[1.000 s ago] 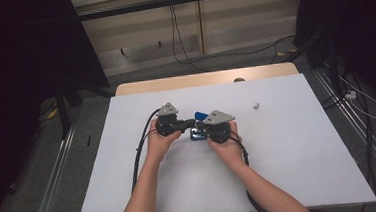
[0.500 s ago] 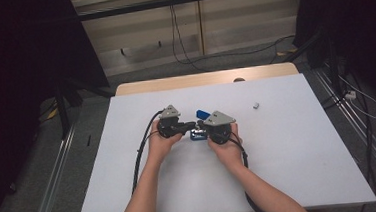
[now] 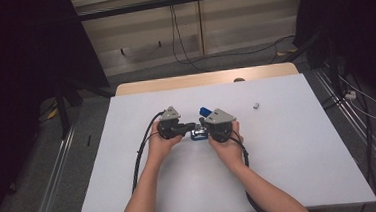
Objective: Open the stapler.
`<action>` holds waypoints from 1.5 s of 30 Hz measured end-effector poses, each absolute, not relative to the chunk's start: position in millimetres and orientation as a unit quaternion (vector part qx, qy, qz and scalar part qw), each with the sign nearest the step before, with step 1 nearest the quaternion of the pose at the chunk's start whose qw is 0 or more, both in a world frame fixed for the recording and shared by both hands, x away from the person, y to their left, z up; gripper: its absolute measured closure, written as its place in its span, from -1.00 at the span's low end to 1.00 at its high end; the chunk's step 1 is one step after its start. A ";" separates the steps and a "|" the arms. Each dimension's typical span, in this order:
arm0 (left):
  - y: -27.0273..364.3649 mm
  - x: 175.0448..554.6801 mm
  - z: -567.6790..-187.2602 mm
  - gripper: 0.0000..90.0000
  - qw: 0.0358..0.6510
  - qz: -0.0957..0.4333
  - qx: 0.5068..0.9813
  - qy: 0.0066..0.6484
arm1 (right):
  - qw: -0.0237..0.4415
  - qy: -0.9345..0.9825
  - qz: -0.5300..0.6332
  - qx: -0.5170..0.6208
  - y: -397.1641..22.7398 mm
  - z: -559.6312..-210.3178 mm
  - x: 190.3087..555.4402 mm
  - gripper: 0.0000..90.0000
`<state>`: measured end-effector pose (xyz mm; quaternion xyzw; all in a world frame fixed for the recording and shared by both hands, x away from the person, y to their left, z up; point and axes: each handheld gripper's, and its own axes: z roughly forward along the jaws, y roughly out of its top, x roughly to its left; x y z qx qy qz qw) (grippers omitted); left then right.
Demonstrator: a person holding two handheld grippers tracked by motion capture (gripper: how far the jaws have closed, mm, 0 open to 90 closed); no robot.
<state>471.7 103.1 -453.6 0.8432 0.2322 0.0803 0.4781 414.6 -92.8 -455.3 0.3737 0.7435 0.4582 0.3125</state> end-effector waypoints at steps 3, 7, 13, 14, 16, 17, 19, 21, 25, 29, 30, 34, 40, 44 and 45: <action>103.1 471.1 -453.6 1.00 0.477 0.084 0.844 0.231 | 0.317 0.741 0.456 0.376 -95.5 -452.7 414.6 1.00; 103.3 470.8 -454.5 1.00 0.481 0.081 0.842 0.232 | 0.334 0.740 0.451 0.371 -99.7 -444.7 413.4 1.00; 103.0 470.5 -454.1 1.00 0.479 0.083 0.842 0.233 | 0.347 0.743 0.441 0.367 -105.6 -431.9 412.8 1.00; 103.1 470.5 -453.9 1.00 0.478 0.084 0.843 0.233 | 0.349 0.742 0.439 0.367 -107.0 -431.5 412.5 1.00; 103.4 470.6 -454.5 1.00 0.480 0.080 0.841 0.234 | 0.350 0.741 0.438 0.370 -109.5 -430.7 412.1 1.00; 103.8 470.8 -455.0 1.00 0.483 0.080 0.840 0.234 | 0.351 0.741 0.437 0.370 -110.5 -430.2 412.1 1.00; 103.5 470.4 -455.0 1.00 0.482 0.081 0.841 0.233 | 0.351 0.743 0.434 0.369 -111.3 -429.7 411.9 1.00; 103.6 470.5 -454.7 1.00 0.481 0.082 0.842 0.231 | 0.352 0.744 0.432 0.369 -112.1 -429.2 411.5 1.00; 103.3 470.1 -454.8 1.00 0.481 0.082 0.842 0.232 | 0.347 0.748 0.427 0.371 -114.8 -429.0 411.5 1.00; 102.9 469.6 -454.4 1.00 0.479 0.085 0.842 0.231 | 0.353 0.750 0.418 0.371 -119.1 -429.1 410.0 1.00; 102.9 469.6 -454.3 1.00 0.479 0.086 0.842 0.231 | 0.354 0.748 0.418 0.373 -120.9 -429.1 409.9 1.00; 102.9 469.7 -454.5 1.00 0.480 0.083 0.842 0.232 | 0.353 0.750 0.416 0.374 -127.0 -429.1 409.3 1.00; 102.9 469.5 -454.3 1.00 0.479 0.085 0.842 0.231 | 0.355 0.748 0.408 0.384 -137.7 -431.3 410.4 1.00; 103.1 469.8 -454.4 1.00 0.480 0.085 0.842 0.231 | 0.346 0.742 0.411 0.400 -148.6 -436.5 411.5 1.00; 103.0 469.8 -454.4 1.00 0.480 0.085 0.842 0.231 | 0.347 0.742 0.410 0.402 -150.4 -437.6 411.7 1.00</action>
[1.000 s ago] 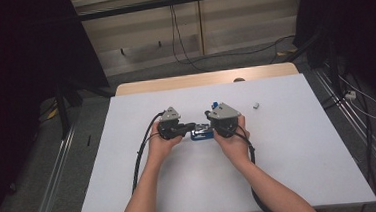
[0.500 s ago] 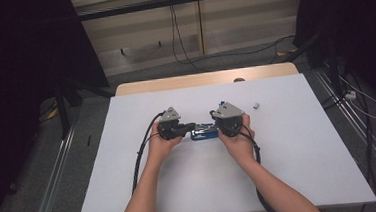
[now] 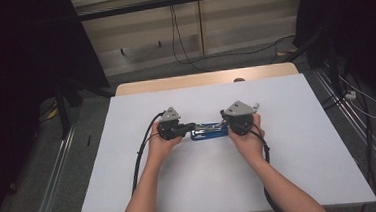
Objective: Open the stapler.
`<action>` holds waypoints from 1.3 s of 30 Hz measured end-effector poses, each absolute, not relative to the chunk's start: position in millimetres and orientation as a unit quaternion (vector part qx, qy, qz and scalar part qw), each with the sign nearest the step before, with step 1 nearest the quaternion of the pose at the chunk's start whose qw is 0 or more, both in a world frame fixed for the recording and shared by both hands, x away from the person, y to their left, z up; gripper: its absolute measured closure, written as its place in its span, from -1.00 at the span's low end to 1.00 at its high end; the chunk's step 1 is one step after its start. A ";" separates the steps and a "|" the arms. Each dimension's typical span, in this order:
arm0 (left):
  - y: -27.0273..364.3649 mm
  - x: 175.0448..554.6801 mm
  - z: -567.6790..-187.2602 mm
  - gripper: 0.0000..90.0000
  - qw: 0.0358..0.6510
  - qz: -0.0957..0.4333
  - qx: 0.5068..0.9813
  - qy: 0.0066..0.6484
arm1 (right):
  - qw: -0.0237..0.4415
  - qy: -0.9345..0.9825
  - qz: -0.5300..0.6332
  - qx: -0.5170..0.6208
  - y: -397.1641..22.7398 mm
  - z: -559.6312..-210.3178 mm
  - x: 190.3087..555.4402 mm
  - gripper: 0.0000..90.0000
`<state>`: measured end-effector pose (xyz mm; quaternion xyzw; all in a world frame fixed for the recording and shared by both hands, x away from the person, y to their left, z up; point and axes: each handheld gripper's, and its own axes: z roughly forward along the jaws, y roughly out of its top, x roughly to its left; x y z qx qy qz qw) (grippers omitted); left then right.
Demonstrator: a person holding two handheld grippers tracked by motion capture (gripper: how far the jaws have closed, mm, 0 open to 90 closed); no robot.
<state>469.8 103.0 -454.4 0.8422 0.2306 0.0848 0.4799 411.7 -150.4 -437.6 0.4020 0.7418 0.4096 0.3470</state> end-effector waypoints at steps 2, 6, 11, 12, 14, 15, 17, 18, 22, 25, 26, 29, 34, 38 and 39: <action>103.4 470.1 -454.7 1.00 0.481 0.082 0.841 0.232 | 0.346 0.741 0.405 0.409 -155.3 -440.8 412.3 1.00; 104.2 470.7 -455.2 1.00 0.484 0.080 0.840 0.231 | 0.335 0.745 0.394 0.420 -163.4 -449.7 413.8 1.00; 104.7 471.4 -455.3 1.00 0.485 0.077 0.840 0.231 | 0.330 0.734 0.402 0.437 -175.4 -460.0 415.1 1.00; 104.7 471.5 -455.3 1.00 0.485 0.077 0.840 0.232 | 0.329 0.734 0.403 0.436 -176.6 -460.0 415.5 1.00; 104.6 471.6 -455.3 1.00 0.485 0.076 0.839 0.232 | 0.330 0.737 0.401 0.431 -176.7 -459.7 415.6 1.00; 104.9 471.8 -455.3 1.00 0.485 0.075 0.840 0.233 | 0.330 0.738 0.401 0.431 -176.7 -459.6 415.5 1.00; 104.9 471.8 -455.4 1.00 0.486 0.074 0.839 0.234 | 0.328 0.738 0.402 0.432 -177.2 -459.6 415.8 1.00; 105.1 471.8 -455.4 1.00 0.486 0.073 0.839 0.234 | 0.328 0.737 0.402 0.432 -177.4 -459.6 415.8 1.00; 105.1 471.9 -455.2 1.00 0.485 0.074 0.840 0.233 | 0.327 0.738 0.405 0.430 -178.0 -459.8 416.1 1.00; 104.7 471.8 -454.9 1.00 0.484 0.075 0.840 0.232 | 0.320 0.737 0.408 0.434 -179.2 -459.3 416.7 1.00; 104.5 471.6 -454.9 1.00 0.485 0.076 0.840 0.232 | 0.319 0.737 0.408 0.433 -179.3 -459.2 417.0 1.00; 104.1 471.1 -454.6 1.00 0.483 0.078 0.841 0.232 | 0.317 0.739 0.408 0.432 -179.9 -458.7 417.7 1.00; 104.1 470.9 -453.4 1.00 0.486 0.077 0.837 0.238 | 0.310 0.742 0.408 0.432 -180.9 -457.3 418.1 1.00; 106.6 471.0 -448.0 0.99 0.499 0.063 0.827 0.251 | 0.307 0.746 0.405 0.430 -182.7 -455.2 419.2 1.00; 107.2 470.9 -447.3 0.93 0.502 0.055 0.826 0.251 | 0.307 0.746 0.405 0.431 -183.3 -454.4 419.3 1.00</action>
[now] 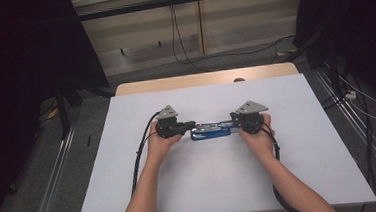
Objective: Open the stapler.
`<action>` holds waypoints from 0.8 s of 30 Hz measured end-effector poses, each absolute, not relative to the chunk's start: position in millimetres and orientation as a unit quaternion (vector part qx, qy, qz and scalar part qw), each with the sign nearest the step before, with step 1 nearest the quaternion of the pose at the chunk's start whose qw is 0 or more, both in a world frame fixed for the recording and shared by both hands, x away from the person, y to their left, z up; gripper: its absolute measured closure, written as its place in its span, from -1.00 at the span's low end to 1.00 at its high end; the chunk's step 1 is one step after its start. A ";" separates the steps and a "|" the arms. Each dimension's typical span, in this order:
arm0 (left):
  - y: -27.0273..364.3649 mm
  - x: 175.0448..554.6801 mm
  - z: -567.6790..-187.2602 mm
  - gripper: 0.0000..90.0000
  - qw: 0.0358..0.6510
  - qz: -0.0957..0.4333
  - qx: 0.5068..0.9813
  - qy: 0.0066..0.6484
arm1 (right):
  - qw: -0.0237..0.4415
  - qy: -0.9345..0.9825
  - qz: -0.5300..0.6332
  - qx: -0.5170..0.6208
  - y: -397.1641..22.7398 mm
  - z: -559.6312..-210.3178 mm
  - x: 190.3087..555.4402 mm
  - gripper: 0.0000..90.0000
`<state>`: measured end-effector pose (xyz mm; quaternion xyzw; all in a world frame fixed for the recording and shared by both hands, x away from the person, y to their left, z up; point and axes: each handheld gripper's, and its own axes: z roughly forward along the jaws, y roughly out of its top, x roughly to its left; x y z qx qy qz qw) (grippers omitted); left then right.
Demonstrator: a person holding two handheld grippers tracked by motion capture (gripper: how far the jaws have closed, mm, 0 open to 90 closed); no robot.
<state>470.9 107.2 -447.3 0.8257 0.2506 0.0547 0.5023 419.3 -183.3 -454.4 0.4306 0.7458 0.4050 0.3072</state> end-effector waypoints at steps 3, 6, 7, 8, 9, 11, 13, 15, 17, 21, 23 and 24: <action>108.5 470.7 -445.3 0.57 0.502 0.067 0.823 0.257 | 0.313 0.737 0.410 0.437 -187.6 -447.8 421.0 0.87; 110.9 470.2 -442.4 0.42 0.505 0.068 0.818 0.267 | 0.311 0.732 0.410 0.447 -192.4 -440.9 423.6 0.67; 112.3 470.5 -440.9 0.31 0.506 0.069 0.816 0.271 | 0.315 0.729 0.408 0.452 -194.2 -438.7 424.2 0.58; 113.5 470.2 -439.2 0.25 0.510 0.069 0.812 0.275 | 0.316 0.728 0.404 0.455 -196.2 -436.8 424.9 0.51; 114.2 469.8 -437.8 0.17 0.511 0.069 0.810 0.278 | 0.317 0.726 0.403 0.458 -198.6 -435.3 425.9 0.42; 116.1 468.7 -433.5 -0.05 0.515 0.076 0.805 0.284 | 0.319 0.718 0.403 0.470 -203.2 -432.9 427.8 0.16; 116.9 467.7 -430.6 -0.28 0.516 0.081 0.801 0.292 | 0.314 0.708 0.406 0.485 -209.3 -430.5 430.7 0.02; 117.3 466.3 -428.7 -0.52 0.512 0.087 0.801 0.298 | 0.316 0.700 0.403 0.497 -216.1 -428.1 433.9 -0.14; 117.8 465.1 -427.3 -0.58 0.508 0.088 0.804 0.295 | 0.323 0.693 0.401 0.505 -221.9 -425.8 436.5 -0.23; 117.8 463.4 -425.3 -0.68 0.504 0.098 0.808 0.290 | 0.323 0.684 0.402 0.516 -230.9 -423.9 441.2 -0.37; 118.3 463.0 -424.5 -0.70 0.503 0.099 0.808 0.292 | 0.321 0.685 0.395 0.521 -233.8 -425.5 444.0 -0.43; 118.5 462.8 -424.2 -0.71 0.503 0.098 0.808 0.292 | 0.319 0.684 0.392 0.525 -235.1 -427.1 445.6 -0.45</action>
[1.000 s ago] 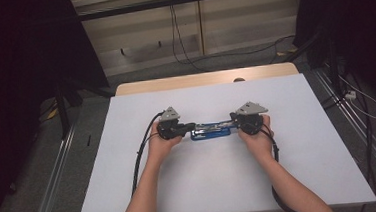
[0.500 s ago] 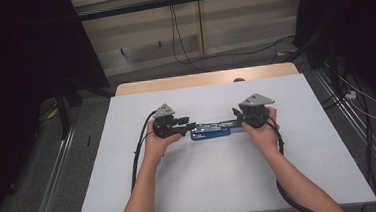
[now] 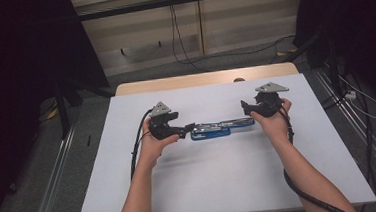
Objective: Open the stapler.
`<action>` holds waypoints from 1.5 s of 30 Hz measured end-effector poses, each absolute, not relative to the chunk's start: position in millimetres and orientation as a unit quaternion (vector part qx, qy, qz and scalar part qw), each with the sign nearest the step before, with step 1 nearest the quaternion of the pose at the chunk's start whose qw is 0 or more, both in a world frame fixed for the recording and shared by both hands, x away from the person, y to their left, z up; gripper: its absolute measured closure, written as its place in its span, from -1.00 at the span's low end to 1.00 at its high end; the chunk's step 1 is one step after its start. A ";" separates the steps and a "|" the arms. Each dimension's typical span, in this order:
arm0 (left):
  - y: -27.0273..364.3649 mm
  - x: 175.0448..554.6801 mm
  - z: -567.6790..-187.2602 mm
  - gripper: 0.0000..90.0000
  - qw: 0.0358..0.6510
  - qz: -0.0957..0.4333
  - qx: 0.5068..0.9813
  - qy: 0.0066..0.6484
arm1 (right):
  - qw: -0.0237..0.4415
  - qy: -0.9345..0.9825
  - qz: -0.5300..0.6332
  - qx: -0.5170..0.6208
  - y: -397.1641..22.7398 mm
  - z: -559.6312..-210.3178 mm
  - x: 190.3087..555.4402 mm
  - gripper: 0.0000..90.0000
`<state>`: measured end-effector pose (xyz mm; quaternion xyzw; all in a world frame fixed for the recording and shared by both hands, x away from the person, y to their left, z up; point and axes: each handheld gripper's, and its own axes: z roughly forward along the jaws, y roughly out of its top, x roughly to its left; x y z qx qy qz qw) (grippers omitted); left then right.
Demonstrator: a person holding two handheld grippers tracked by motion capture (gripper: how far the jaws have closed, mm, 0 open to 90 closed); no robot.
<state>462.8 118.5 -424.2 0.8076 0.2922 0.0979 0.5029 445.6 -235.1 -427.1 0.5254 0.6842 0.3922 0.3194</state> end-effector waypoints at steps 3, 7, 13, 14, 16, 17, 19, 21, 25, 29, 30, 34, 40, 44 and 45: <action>118.7 462.3 -423.9 -0.73 0.499 0.099 0.811 0.290 | 0.319 0.684 0.384 0.532 -237.7 -431.7 448.7 -0.51; 119.0 462.4 -424.5 -0.74 0.496 0.097 0.812 0.293 | 0.314 0.679 0.377 0.547 -242.4 -438.5 453.0 -0.56; 119.6 462.7 -424.5 -0.75 0.497 0.093 0.809 0.299 | 0.307 0.673 0.367 0.564 -250.3 -444.4 457.8 -0.60; 119.6 462.8 -424.5 -0.75 0.498 0.093 0.809 0.299 | 0.302 0.672 0.366 0.568 -252.0 -445.8 459.2 -0.59; 120.0 463.5 -424.9 -0.75 0.496 0.098 0.810 0.298 | 0.303 0.670 0.361 0.573 -253.3 -447.5 460.9 -0.54; 120.1 463.9 -425.3 -0.75 0.494 0.098 0.810 0.299 | 0.307 0.672 0.355 0.573 -254.6 -448.6 462.2 -0.50; 120.1 464.2 -425.8 -0.76 0.493 0.096 0.810 0.302 | 0.302 0.670 0.351 0.580 -256.2 -451.2 464.0 -0.40; 120.5 464.2 -425.6 -0.76 0.492 0.094 0.811 0.302 | 0.298 0.670 0.345 0.585 -257.3 -454.4 466.0 -0.32; 121.5 464.2 -424.4 -0.76 0.493 0.098 0.810 0.303 | 0.290 0.666 0.332 0.602 -258.5 -459.8 468.2 -0.18; 123.1 465.1 -424.8 -0.76 0.491 0.099 0.810 0.306 | 0.287 0.662 0.331 0.608 -258.8 -461.8 469.7 -0.05; 123.1 465.1 -424.9 -0.76 0.491 0.098 0.809 0.308 | 0.286 0.662 0.332 0.608 -258.7 -462.1 470.0 -0.05; 122.0 464.8 -424.3 -0.76 0.495 0.094 0.807 0.308 | 0.291 0.665 0.321 0.608 -256.7 -462.6 472.2 0.01; 122.1 465.2 -425.1 -0.76 0.492 0.093 0.809 0.307 | 0.297 0.663 0.322 0.607 -252.9 -466.2 477.5 0.06; 122.9 465.5 -424.5 -0.76 0.496 0.095 0.806 0.308 | 0.296 0.668 0.312 0.607 -249.0 -468.8 479.9 0.11; 123.0 465.4 -424.6 -0.76 0.496 0.094 0.807 0.308 | 0.299 0.669 0.309 0.606 -248.8 -468.7 480.3 0.16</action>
